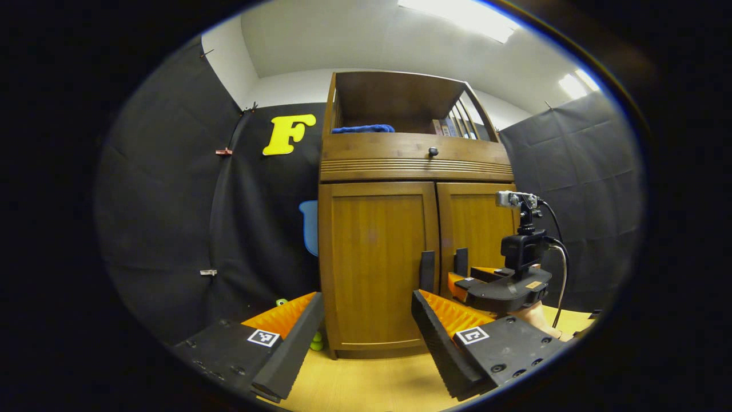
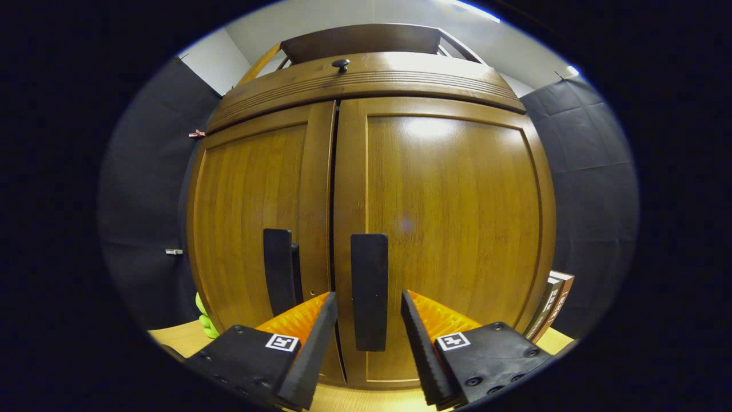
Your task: Open the right door of the double-door shoe cabinet with the right hand, and open the left door with the left hand.
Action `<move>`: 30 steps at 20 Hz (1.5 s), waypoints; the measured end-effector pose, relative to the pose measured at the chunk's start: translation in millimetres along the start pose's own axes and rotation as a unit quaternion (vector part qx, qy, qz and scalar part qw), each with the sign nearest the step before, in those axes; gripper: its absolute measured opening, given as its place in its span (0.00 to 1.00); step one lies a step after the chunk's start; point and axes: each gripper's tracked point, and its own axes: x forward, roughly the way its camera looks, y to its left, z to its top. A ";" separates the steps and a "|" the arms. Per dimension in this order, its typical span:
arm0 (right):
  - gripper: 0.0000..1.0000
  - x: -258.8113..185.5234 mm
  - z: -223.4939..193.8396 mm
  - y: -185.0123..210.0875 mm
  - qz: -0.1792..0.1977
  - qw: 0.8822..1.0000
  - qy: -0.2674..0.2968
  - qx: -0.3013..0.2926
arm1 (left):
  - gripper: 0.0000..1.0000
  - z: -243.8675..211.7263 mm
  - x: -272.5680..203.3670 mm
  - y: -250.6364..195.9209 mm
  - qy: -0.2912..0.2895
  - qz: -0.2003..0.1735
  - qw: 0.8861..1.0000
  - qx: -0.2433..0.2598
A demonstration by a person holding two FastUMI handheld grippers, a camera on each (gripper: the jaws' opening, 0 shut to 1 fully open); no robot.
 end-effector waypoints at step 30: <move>0.24 -102.9 5.6 -30.1 0.060 0.998 0.004 -0.009 | 0.95 12.1 -14.4 -58.8 -0.004 -0.034 0.999 -0.017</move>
